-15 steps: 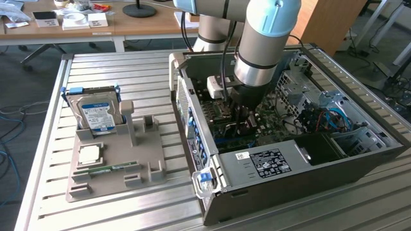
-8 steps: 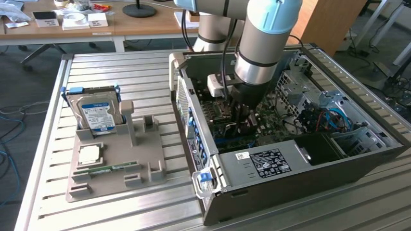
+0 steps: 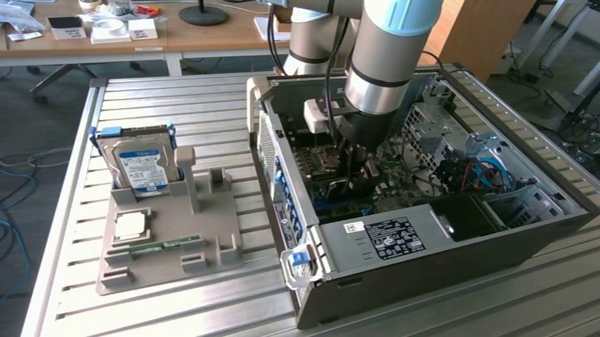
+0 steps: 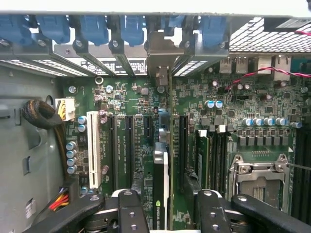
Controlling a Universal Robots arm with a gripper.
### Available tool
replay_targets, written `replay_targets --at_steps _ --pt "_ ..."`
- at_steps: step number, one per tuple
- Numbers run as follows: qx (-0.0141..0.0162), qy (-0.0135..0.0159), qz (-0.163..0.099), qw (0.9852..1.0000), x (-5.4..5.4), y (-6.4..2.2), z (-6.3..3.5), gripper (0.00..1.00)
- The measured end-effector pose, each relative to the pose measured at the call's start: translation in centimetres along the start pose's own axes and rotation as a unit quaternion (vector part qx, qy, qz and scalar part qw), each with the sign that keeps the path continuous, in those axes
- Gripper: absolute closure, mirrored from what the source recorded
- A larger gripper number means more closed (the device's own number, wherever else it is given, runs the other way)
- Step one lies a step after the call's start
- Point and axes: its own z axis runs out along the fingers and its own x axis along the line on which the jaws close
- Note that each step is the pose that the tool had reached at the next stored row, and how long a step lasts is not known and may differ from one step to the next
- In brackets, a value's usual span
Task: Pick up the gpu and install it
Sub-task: 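Insert the gpu into the slot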
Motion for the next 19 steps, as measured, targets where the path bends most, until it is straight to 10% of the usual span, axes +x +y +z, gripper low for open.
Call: replay_targets --at_steps 19 --pt "0.0 -0.0001 0.0 1.0 -0.47 0.02 0.0 0.54"
